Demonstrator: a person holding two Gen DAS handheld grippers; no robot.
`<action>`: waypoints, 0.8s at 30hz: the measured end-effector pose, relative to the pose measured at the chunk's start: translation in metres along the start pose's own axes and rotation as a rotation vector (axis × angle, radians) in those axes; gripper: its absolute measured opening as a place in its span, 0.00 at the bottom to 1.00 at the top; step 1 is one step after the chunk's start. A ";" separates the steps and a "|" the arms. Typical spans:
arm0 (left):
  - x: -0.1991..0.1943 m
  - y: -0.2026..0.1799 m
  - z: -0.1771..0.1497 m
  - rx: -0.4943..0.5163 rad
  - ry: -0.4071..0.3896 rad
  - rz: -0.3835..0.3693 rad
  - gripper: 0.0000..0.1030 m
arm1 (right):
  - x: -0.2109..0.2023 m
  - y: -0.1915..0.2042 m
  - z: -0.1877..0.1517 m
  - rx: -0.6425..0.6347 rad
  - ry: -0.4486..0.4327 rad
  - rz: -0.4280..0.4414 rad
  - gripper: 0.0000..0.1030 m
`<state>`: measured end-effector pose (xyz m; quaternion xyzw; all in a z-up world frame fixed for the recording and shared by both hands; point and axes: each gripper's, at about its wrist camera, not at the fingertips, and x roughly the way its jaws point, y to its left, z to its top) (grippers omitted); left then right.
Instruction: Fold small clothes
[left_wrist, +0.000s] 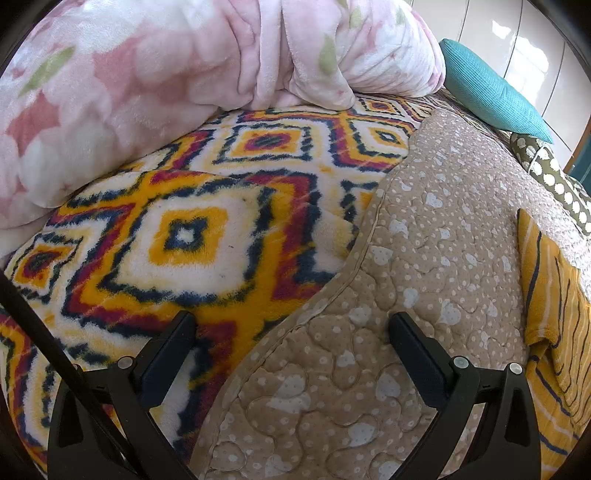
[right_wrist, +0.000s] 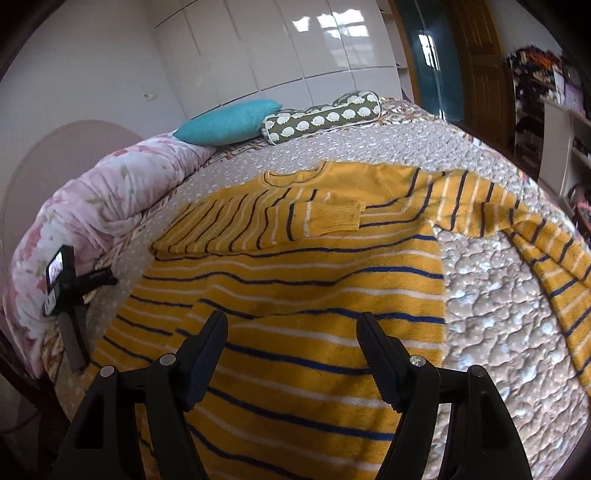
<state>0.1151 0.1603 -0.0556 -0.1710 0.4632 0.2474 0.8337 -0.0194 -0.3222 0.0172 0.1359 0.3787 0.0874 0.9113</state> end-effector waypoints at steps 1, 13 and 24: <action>0.000 0.000 0.000 0.000 0.000 0.000 1.00 | 0.001 -0.002 0.001 0.015 0.006 0.006 0.75; 0.000 0.001 0.000 0.000 0.001 0.000 1.00 | 0.014 -0.011 0.002 0.073 0.025 0.028 0.76; 0.000 0.000 0.000 0.000 0.002 0.001 1.00 | 0.021 -0.023 -0.003 0.113 0.050 0.076 0.76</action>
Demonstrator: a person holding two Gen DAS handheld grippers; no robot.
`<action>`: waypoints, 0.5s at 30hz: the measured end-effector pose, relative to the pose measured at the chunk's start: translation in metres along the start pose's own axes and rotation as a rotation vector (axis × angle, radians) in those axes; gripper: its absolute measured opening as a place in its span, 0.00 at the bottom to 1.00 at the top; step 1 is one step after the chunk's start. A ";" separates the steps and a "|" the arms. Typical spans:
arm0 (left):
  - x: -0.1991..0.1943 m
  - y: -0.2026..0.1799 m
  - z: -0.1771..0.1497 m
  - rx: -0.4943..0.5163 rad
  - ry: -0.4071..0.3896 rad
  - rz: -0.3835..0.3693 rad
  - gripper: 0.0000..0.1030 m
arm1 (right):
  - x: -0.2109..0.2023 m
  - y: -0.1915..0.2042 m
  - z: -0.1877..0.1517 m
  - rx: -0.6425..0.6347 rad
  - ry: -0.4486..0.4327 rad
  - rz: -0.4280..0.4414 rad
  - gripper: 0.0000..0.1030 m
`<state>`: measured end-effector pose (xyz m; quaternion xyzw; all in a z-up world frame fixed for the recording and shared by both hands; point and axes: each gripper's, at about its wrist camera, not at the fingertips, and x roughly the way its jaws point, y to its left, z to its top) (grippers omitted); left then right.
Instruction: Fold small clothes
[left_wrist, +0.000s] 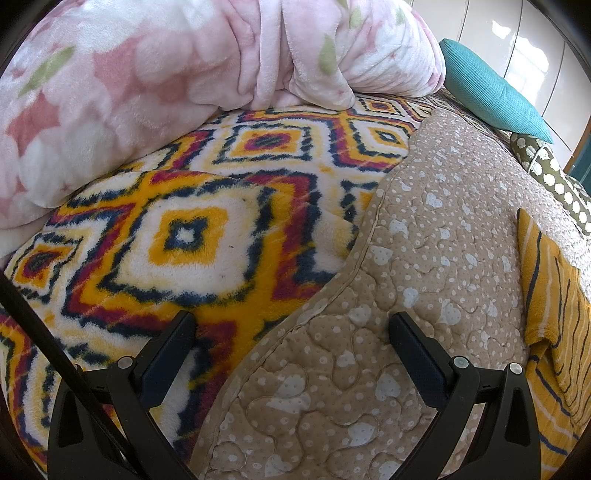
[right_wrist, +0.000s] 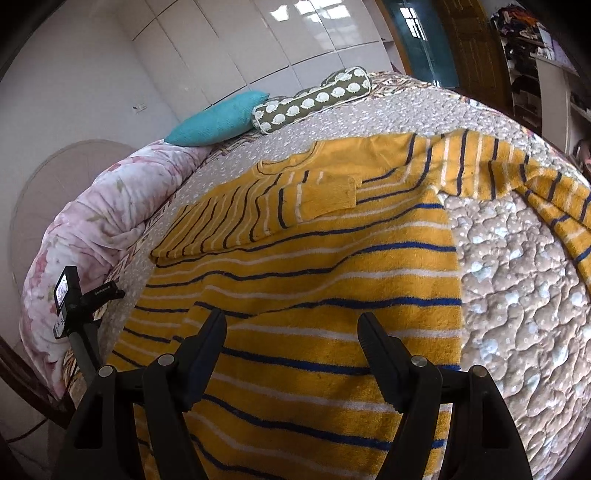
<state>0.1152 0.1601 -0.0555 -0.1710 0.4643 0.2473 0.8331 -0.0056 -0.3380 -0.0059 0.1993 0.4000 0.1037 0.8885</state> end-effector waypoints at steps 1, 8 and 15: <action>0.000 0.001 0.000 0.000 0.000 0.000 1.00 | 0.000 -0.001 -0.001 0.000 -0.001 0.002 0.76; 0.000 0.000 0.000 0.000 0.001 0.000 1.00 | 0.007 -0.005 -0.006 0.033 -0.002 0.039 0.77; 0.000 0.000 0.000 0.000 0.000 0.000 1.00 | 0.010 -0.006 -0.008 0.035 -0.007 0.043 0.77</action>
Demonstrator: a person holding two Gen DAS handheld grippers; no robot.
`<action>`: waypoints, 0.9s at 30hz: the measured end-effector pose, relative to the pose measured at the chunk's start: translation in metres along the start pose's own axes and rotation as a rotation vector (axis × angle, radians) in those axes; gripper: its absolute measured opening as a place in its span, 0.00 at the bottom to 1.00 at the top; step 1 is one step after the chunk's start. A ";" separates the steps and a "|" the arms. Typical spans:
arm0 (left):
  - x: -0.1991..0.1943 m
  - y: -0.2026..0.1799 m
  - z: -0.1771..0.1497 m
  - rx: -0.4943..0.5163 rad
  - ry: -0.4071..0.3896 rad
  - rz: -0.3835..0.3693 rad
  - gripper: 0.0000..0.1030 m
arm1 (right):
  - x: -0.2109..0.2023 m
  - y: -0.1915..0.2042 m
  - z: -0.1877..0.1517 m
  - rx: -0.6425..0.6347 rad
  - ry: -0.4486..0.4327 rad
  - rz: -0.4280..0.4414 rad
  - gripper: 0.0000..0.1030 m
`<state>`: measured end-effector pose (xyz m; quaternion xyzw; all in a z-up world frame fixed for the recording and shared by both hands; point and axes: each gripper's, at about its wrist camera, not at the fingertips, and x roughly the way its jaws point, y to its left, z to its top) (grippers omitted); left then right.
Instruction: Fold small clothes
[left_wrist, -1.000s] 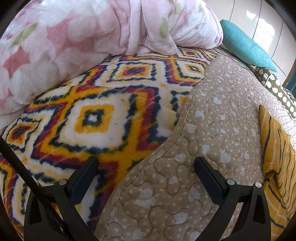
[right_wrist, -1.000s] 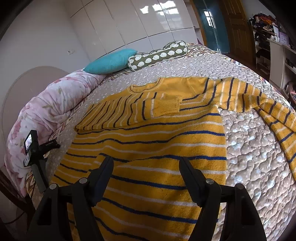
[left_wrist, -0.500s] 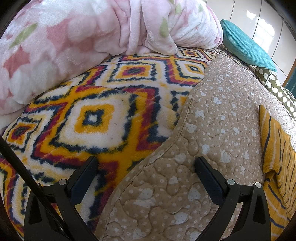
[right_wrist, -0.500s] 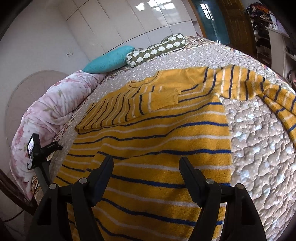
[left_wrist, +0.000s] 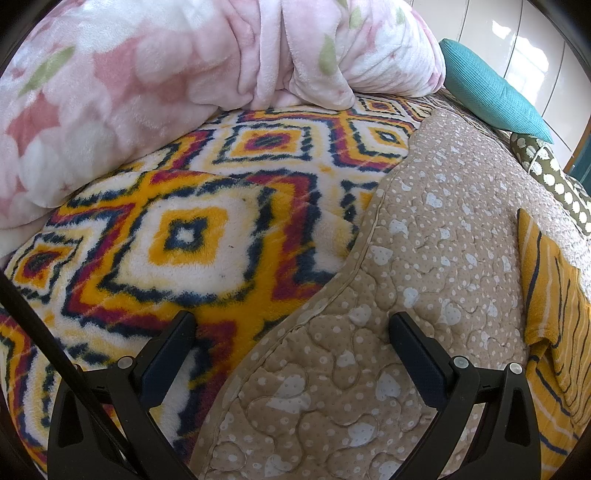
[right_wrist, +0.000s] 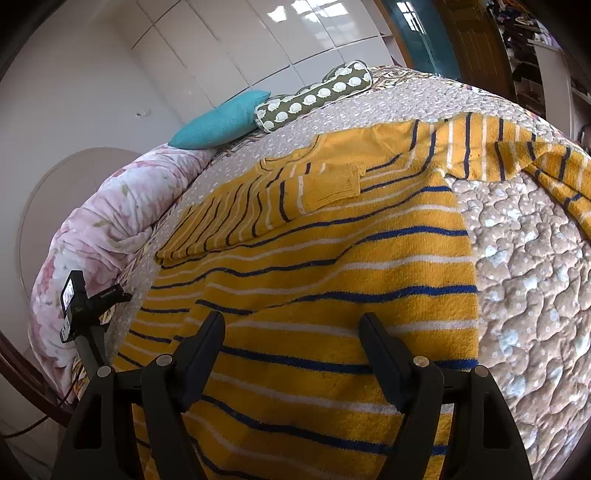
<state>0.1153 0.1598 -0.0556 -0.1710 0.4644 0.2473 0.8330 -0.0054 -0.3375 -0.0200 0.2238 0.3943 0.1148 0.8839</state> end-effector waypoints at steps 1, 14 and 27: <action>0.000 0.001 0.000 0.000 0.000 0.000 1.00 | 0.000 0.000 -0.001 -0.004 0.001 -0.002 0.77; 0.000 0.001 0.000 0.000 0.001 0.000 1.00 | -0.004 0.001 0.023 -0.001 -0.013 0.031 0.77; 0.000 0.001 0.000 0.001 0.003 0.001 1.00 | 0.100 -0.006 0.105 0.064 0.096 -0.130 0.42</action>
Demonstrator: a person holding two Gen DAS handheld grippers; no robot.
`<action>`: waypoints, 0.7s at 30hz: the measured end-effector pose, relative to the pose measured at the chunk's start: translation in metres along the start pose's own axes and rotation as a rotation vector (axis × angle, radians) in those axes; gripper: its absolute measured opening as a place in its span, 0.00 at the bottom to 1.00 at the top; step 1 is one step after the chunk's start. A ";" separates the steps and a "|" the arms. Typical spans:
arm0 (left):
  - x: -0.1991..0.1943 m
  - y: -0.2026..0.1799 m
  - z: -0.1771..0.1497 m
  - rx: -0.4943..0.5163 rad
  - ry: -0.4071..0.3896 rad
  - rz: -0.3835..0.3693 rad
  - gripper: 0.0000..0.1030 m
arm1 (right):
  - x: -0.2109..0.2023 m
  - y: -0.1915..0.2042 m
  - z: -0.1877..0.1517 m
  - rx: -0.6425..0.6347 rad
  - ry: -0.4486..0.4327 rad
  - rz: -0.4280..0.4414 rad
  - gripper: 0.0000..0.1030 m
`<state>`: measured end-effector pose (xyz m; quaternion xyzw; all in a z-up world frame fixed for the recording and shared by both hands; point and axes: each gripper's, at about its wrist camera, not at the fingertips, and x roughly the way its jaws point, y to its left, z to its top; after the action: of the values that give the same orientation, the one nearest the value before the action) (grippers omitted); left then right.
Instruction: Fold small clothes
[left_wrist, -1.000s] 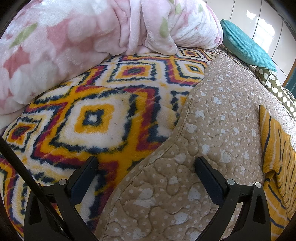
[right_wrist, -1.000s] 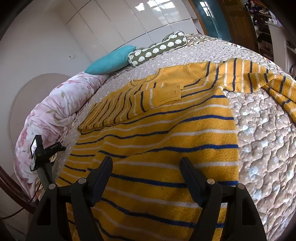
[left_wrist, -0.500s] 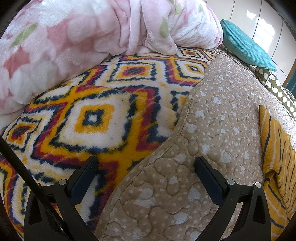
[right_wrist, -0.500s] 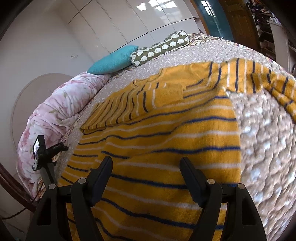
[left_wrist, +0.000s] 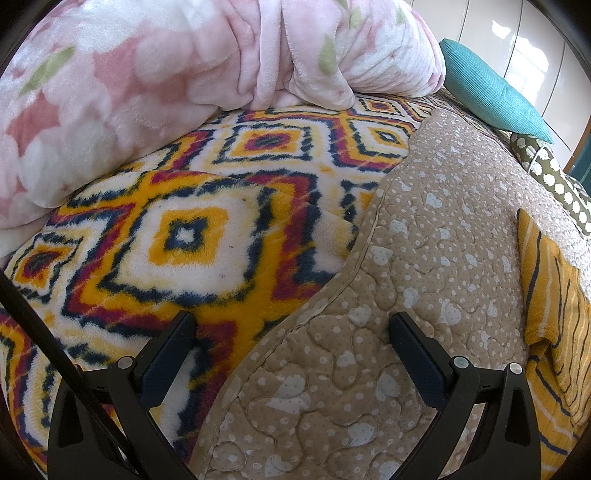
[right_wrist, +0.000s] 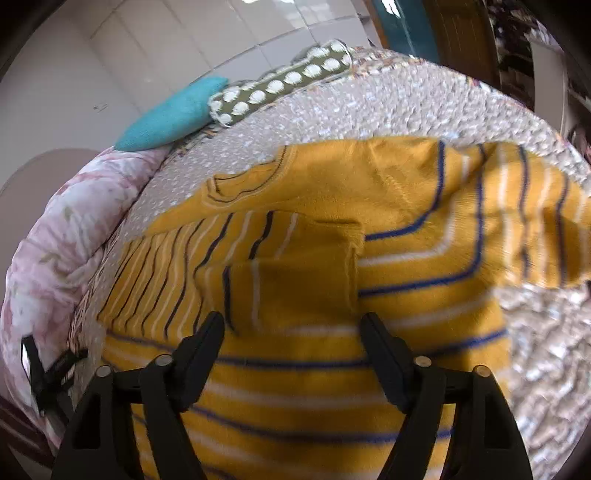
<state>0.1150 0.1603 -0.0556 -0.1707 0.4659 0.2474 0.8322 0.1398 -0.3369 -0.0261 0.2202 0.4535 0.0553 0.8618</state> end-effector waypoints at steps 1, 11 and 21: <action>0.000 0.000 0.000 0.000 0.000 0.000 1.00 | 0.003 0.000 0.004 -0.002 0.012 0.003 0.18; 0.000 0.001 0.000 0.000 0.001 0.001 1.00 | -0.053 0.010 -0.002 -0.227 -0.106 -0.273 0.54; -0.001 -0.001 -0.001 0.002 0.002 0.007 1.00 | -0.093 0.013 -0.075 -0.285 -0.084 -0.198 0.63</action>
<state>0.1148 0.1590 -0.0552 -0.1685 0.4677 0.2494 0.8311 0.0263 -0.3280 0.0128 0.0520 0.4244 0.0246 0.9036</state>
